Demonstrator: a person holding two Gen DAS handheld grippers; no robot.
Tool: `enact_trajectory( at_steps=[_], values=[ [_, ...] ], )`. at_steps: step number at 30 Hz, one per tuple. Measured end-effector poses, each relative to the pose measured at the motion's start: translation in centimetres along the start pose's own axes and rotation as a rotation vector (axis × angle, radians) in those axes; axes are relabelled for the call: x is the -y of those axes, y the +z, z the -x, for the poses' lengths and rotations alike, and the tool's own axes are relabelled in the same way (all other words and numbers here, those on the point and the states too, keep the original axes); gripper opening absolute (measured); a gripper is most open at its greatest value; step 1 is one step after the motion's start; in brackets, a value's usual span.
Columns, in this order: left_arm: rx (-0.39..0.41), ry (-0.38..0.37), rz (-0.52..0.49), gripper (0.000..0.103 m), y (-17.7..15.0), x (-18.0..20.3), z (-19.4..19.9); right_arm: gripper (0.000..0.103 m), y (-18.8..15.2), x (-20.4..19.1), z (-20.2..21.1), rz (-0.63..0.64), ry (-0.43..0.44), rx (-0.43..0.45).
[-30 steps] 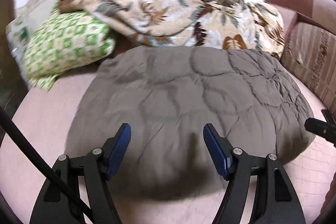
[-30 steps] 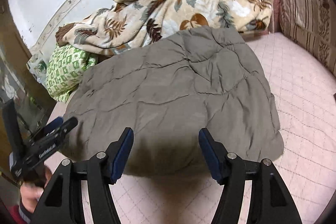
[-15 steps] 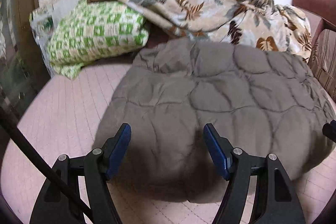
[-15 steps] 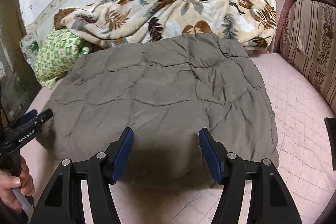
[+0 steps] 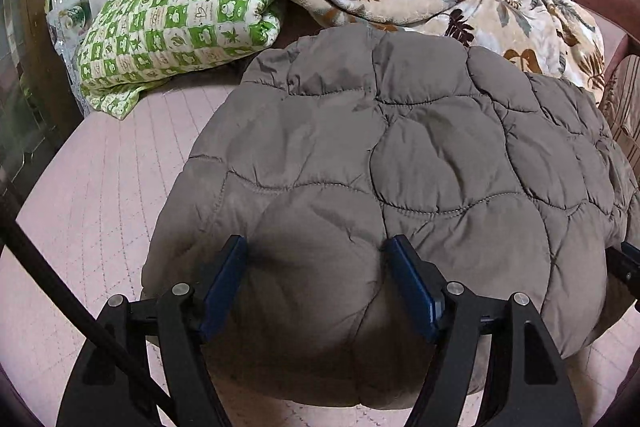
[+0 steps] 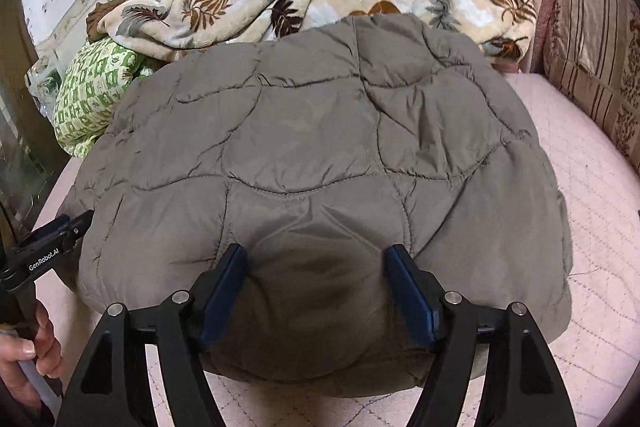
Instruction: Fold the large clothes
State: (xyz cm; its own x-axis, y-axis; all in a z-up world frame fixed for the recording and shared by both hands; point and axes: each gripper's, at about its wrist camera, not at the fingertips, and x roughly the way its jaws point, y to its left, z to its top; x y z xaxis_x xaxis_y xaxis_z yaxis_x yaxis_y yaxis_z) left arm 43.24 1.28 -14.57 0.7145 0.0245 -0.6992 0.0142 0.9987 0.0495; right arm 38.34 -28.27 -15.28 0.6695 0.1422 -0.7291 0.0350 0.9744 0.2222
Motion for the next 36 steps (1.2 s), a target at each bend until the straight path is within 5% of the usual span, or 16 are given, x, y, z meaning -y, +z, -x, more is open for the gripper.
enact_trajectory(
  at_steps=[5,12,23,36],
  values=[
    [0.042,-0.026,0.033,0.073,0.4,-0.3,1.3,0.077,0.1,-0.1,0.7,-0.003,-0.001,0.017],
    [0.187,-0.081,-0.017,0.073,1.0,1.7,4.6,0.077,0.9,-1.8,3.1,0.037,0.011,0.15],
    [0.047,-0.077,-0.056,0.073,0.4,2.4,0.8,0.078,0.5,-3.3,-0.4,0.067,0.011,0.055],
    [0.106,-0.075,-0.028,0.073,0.8,1.7,2.4,0.078,1.0,-2.7,1.6,0.043,0.022,0.121]
  ],
)
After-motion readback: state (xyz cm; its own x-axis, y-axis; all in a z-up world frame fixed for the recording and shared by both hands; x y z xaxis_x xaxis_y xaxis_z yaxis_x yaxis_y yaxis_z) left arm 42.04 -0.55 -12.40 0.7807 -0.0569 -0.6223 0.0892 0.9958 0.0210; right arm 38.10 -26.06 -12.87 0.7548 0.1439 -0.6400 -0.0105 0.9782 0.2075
